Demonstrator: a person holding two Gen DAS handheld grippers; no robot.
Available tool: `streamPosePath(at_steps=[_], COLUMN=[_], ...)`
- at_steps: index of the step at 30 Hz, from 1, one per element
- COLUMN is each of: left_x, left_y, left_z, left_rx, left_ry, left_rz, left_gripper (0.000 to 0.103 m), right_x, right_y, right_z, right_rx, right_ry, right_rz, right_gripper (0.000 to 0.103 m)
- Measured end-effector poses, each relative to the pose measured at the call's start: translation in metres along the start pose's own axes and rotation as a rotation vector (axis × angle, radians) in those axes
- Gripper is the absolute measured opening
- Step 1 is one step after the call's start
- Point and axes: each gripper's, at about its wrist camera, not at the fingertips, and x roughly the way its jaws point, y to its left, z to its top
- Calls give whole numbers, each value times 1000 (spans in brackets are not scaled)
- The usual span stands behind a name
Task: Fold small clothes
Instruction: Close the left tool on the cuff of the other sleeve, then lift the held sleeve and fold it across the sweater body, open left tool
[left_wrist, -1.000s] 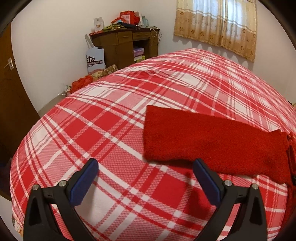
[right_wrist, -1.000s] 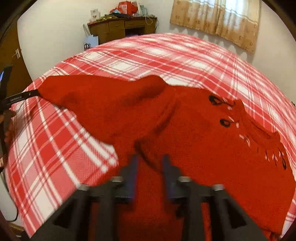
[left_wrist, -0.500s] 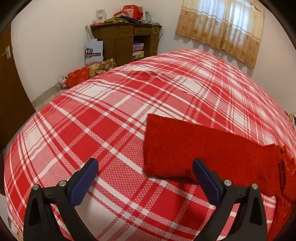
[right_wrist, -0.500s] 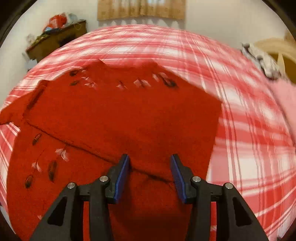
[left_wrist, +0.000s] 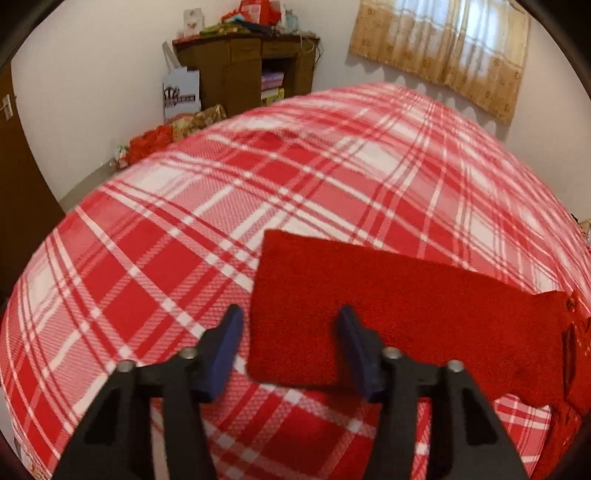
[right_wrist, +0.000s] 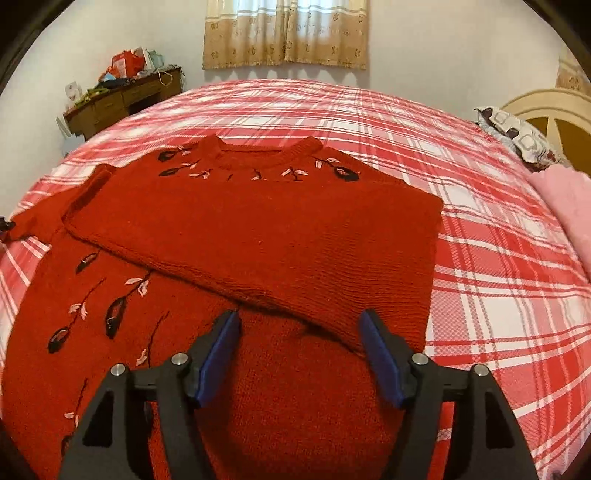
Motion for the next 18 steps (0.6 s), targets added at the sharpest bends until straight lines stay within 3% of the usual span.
streamPosePath(at_steps=[2, 4, 5, 6, 18], left_x=[3, 1, 0, -1, -26], left_y=[-3, -4, -3, -2, 10], left_z=[0, -1, -2, -1, 1], left_rx=[17, 22, 22, 14, -31], left_ry=[-12, -25, -31, -32, -62], left_rz=[15, 19, 24, 8, -101], left_gripper=[52, 42, 23, 14, 12], right_x=[0, 1, 1, 1, -1], right_y=[0, 3, 5, 5, 2], right_z=[-1, 0, -1, -1, -1], right_rx=[2, -9, -13, -17, -4], right_ry=[-2, -1, -1, -1, -12], right_rz=[10, 0, -4, -8, 5], right_gripper=[74, 75, 75, 75, 76])
